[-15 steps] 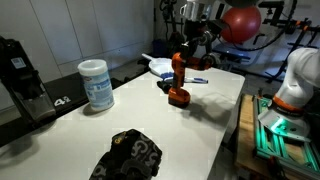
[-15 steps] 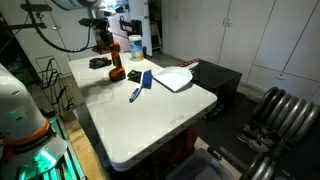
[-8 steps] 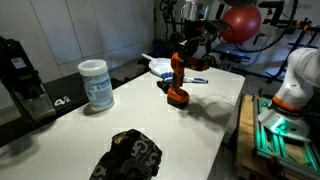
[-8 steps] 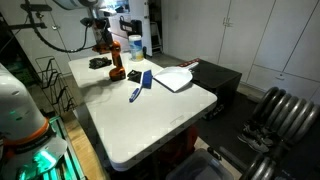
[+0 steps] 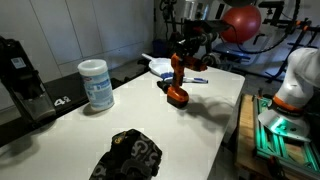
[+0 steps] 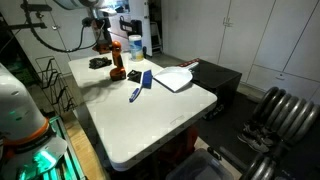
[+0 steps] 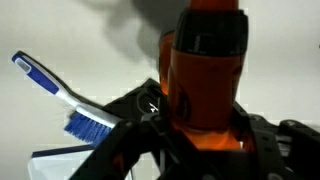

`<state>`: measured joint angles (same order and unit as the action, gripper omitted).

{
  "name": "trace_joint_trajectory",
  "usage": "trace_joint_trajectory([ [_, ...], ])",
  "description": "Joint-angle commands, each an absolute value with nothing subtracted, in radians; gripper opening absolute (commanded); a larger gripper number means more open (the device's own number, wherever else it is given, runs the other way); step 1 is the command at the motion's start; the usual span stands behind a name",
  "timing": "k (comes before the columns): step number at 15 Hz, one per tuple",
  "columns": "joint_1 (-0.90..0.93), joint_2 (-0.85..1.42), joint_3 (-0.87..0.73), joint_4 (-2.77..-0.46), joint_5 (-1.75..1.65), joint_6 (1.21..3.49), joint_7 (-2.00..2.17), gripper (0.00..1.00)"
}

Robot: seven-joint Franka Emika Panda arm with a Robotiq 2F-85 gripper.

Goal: Rotate the hand drilling machine clockwise and press the trigger switch

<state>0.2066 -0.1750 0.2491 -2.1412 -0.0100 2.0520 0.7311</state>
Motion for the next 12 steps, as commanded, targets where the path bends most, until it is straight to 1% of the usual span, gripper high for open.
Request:
trace_joint_trajectory([
  [1, 0.187, -0.17, 0.268, -2.115, 0.002, 2.041, 0.923, 0.33],
  [12, 0.19, -0.102, 0.273, -2.045, -0.006, 2.027, 1.522, 0.33],
])
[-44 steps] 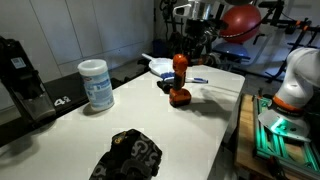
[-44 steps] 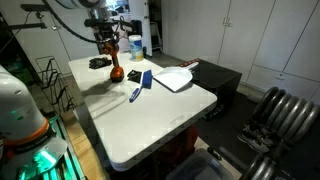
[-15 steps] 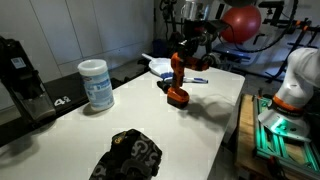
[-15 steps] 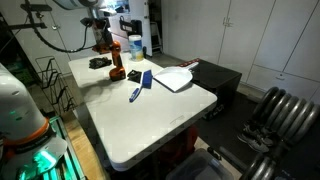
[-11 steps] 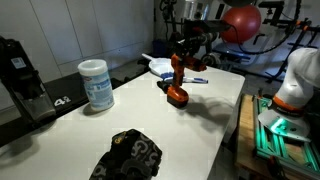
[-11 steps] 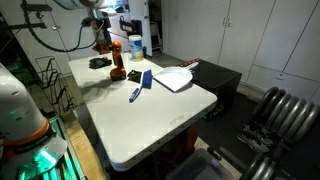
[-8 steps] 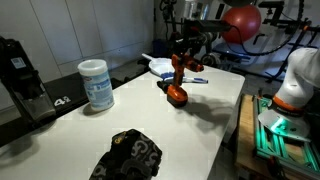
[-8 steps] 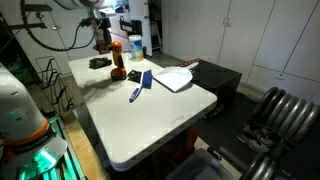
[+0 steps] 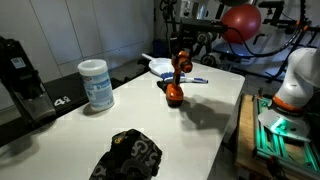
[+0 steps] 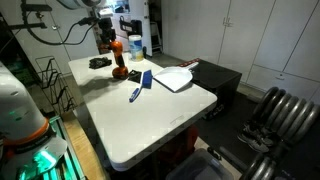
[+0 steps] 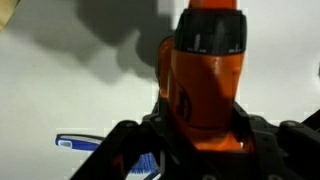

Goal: Rotate the hand drilling machine clockwise and press the trigger switch

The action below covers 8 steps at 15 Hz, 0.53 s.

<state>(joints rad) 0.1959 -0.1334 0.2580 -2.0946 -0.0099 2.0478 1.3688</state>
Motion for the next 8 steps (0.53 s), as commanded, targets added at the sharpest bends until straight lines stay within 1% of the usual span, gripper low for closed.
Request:
trace_joint_trajectory([
  [1, 0.192, -0.095, 0.272, -2.038, 0.0, 2.026, 1.574, 0.33],
  [5, 0.198, -0.074, 0.269, -2.018, 0.008, 2.019, 1.779, 0.33],
  [8, 0.203, -0.064, 0.265, -2.017, 0.008, 2.028, 1.838, 0.33],
])
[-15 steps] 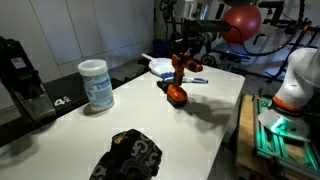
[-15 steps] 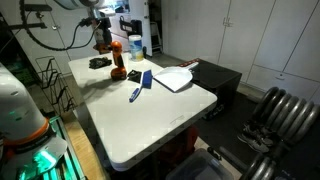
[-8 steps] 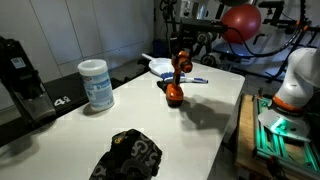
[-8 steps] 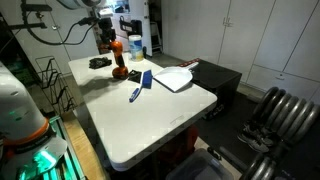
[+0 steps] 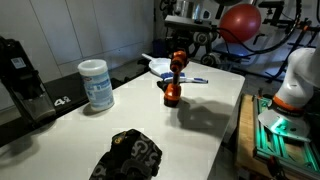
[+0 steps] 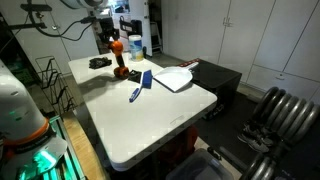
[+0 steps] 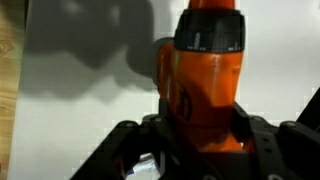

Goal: Rotate the hand drilling machine clockwise and press the trigger switch

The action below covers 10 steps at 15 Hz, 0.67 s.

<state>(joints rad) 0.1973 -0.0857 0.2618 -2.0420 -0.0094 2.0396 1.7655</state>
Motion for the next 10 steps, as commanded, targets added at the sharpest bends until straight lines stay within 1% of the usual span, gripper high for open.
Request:
trace_joint_trajectory([
  [1, 0.203, -0.062, 0.261, -2.022, 0.017, 2.038, 1.829, 0.33],
  [2, 0.203, -0.062, 0.258, -2.026, 0.024, 2.039, 1.819, 0.83],
  [3, 0.202, -0.061, 0.257, -2.025, 0.025, 2.036, 1.82, 0.85],
  [5, 0.202, -0.061, 0.255, -2.027, 0.032, 2.037, 1.817, 0.97],
  [6, 0.202, -0.061, 0.254, -2.025, 0.033, 2.031, 1.815, 1.0],
  [10, 0.202, -0.076, 0.255, -2.017, 0.009, 2.015, 1.824, 1.0],
])
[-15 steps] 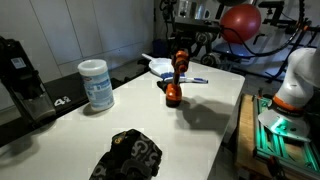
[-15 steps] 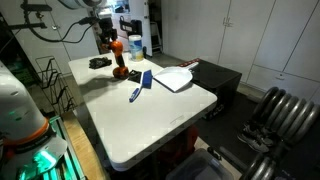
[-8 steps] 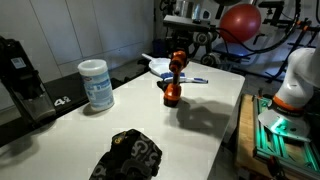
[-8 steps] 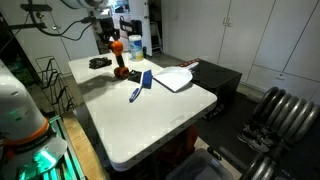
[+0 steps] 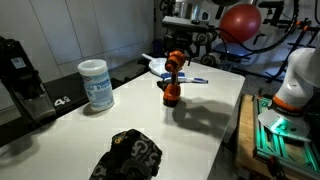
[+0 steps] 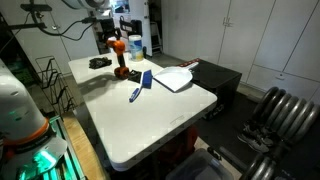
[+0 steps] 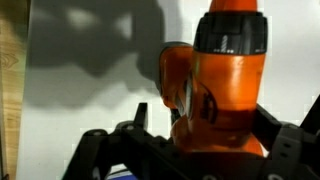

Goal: Rotate the hand drilling machine clockwise and press the trigger switch

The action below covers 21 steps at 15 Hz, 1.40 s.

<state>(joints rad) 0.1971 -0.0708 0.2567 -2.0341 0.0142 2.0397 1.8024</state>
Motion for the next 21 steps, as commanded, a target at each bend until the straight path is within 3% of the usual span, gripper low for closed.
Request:
trace_joint_trajectory([
  [1, 0.203, -0.08, 0.255, -2.011, 0.006, 2.011, 1.825, 1.0],
  [7, 0.209, -0.121, 0.269, -1.982, -0.02, 1.966, 1.826, 1.0],
  [16, 0.253, -0.172, 0.388, -1.983, -0.389, 1.693, 1.795, 1.0],
  [21, 0.285, -0.169, 0.419, -2.033, -0.564, 1.718, 1.702, 1.0],
])
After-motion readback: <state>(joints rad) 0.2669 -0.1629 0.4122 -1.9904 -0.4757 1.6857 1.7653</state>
